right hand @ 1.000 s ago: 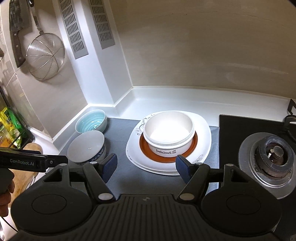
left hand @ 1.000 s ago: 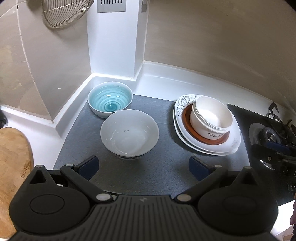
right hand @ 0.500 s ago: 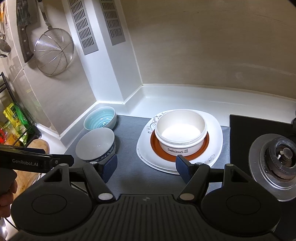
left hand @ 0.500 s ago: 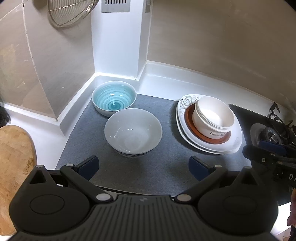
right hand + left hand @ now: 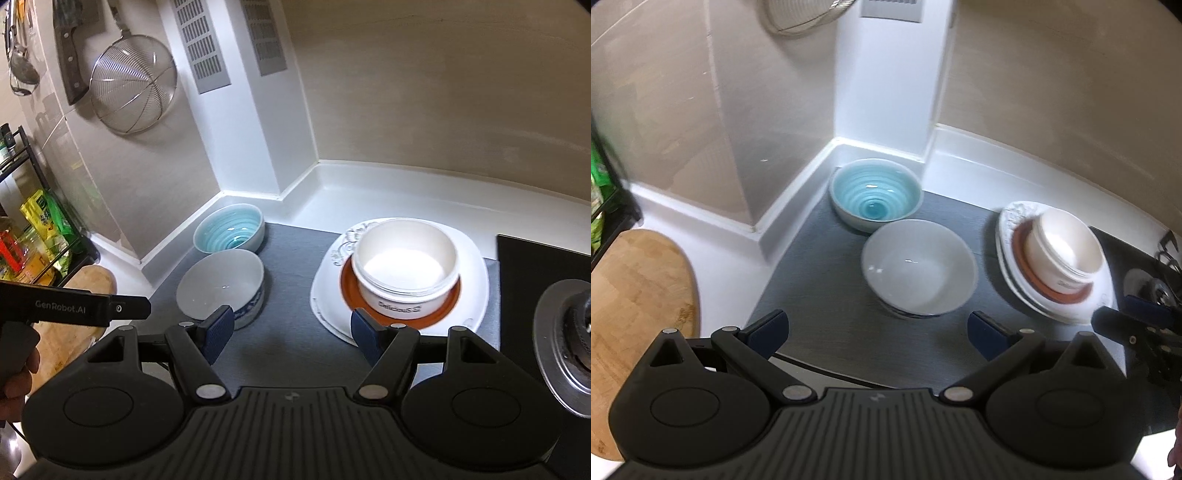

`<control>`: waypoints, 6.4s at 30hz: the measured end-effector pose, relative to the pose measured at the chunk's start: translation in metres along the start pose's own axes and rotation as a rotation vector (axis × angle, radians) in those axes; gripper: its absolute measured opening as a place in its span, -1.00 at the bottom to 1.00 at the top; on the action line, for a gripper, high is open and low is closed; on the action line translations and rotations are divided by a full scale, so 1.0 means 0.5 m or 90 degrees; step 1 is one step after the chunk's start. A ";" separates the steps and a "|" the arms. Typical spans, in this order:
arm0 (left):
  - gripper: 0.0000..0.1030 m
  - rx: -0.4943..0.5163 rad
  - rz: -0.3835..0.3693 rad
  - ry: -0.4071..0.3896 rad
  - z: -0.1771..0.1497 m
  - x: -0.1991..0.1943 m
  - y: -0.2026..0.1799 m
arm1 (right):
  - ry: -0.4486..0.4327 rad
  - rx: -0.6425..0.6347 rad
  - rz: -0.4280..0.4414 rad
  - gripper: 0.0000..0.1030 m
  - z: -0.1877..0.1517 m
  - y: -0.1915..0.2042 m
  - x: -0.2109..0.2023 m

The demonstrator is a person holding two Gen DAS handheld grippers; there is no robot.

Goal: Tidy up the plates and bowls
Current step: 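Move the right tool to the blue swirl bowl and grip its rim, then carry the blue swirl bowl with the right tool onto the stacked bowl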

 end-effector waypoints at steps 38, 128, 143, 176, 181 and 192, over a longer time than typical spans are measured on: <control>1.00 -0.221 0.058 0.062 0.181 0.298 0.142 | 0.117 0.008 0.006 0.41 0.221 0.051 0.435; -0.84 -0.013 -0.131 -0.060 0.193 0.137 -0.247 | 0.007 0.107 -0.083 -0.83 0.214 -0.153 0.159; -0.84 0.077 -0.164 0.028 0.164 0.223 -0.381 | 0.030 0.185 -0.165 -0.83 0.141 -0.283 0.136; -0.74 0.113 -0.169 0.073 0.162 0.279 -0.391 | 0.077 0.195 -0.184 -0.83 0.112 -0.321 0.181; -0.36 0.096 -0.158 0.074 0.167 0.283 -0.374 | 0.072 0.205 -0.180 -0.83 0.110 -0.321 0.177; 0.14 0.049 -0.193 0.118 0.188 0.323 -0.346 | 0.064 0.216 -0.177 -0.83 0.110 -0.328 0.170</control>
Point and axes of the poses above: each gripper's, at about its wrist camera, not at the fingertips, and x roughly the way its jaws point, y to its left, z to its top, the point moved 6 cm from there along x, roughly the way its jaws point, and after that the axes turned 1 degree about y, right-handed, at the moved point
